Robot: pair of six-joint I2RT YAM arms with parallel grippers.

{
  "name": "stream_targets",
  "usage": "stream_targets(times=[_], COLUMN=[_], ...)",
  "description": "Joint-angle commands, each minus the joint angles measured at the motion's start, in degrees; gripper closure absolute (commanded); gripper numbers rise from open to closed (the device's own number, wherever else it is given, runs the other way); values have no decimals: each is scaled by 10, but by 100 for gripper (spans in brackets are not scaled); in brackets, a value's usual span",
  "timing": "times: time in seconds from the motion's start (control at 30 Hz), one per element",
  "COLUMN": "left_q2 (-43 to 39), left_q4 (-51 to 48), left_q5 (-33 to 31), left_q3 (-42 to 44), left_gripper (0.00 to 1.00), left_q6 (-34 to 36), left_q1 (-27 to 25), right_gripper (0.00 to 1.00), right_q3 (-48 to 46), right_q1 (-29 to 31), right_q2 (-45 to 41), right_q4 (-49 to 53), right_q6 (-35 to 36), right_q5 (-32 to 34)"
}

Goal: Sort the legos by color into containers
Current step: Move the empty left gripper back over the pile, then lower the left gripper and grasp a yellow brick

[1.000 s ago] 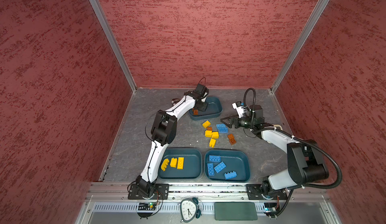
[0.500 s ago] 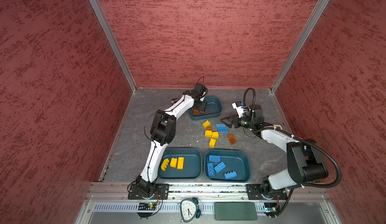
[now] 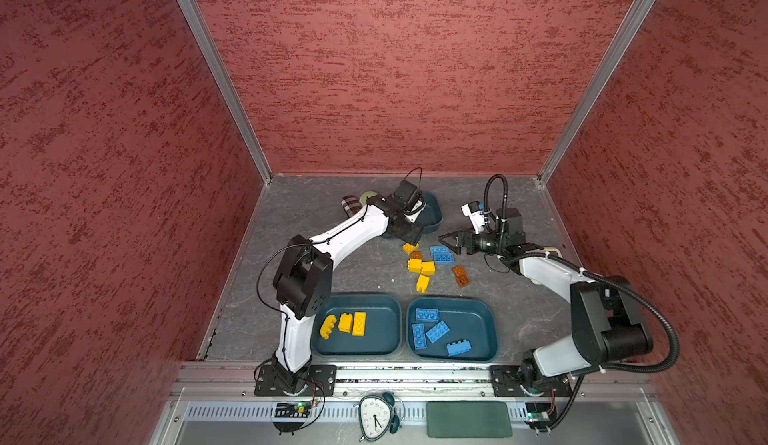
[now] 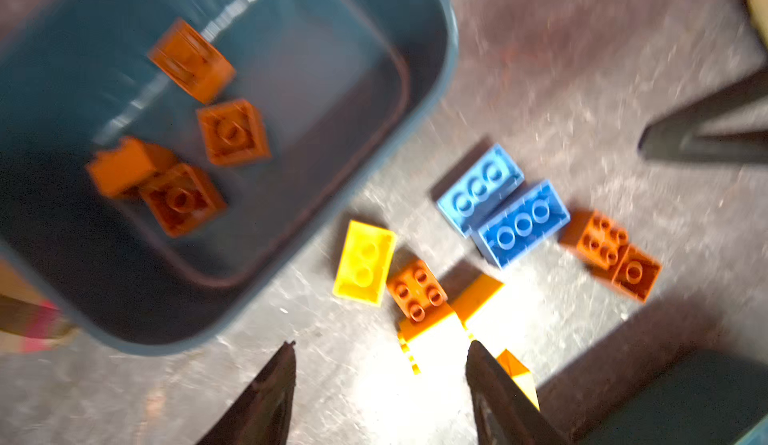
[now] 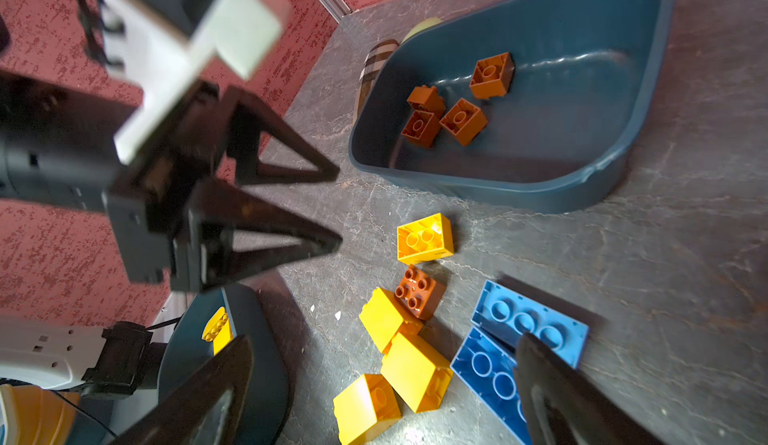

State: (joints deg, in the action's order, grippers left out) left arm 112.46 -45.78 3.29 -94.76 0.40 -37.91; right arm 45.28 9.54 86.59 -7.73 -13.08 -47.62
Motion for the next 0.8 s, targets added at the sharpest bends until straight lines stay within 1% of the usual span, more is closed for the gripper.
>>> stream_targets(times=[0.0, 0.13, 0.4, 0.57, 0.77], left_q2=[-10, 24, 65, 87, 100], left_q4=[32, 31, 67, 88, 111], left_q5=[14, 5, -35, -41, -63], left_q3=[35, 28, 14, 1, -1], left_gripper=[37, 39, 44, 48, 52], left_q6=[16, 18, 23, 27, 28], left_q1=[-3, -9, -10, -10, -10], right_gripper=[1, 1, 1, 1, 1], right_q3=[6, 2, -8, -10, -13], right_q1=[-2, -2, -2, -2, -2], right_q2=[3, 1, -12, -13, -13], right_q4=[-8, -10, -2, -1, -1], right_q6=[8, 6, 13, 15, 17], right_q5=[-3, -3, 5, 5, 6])
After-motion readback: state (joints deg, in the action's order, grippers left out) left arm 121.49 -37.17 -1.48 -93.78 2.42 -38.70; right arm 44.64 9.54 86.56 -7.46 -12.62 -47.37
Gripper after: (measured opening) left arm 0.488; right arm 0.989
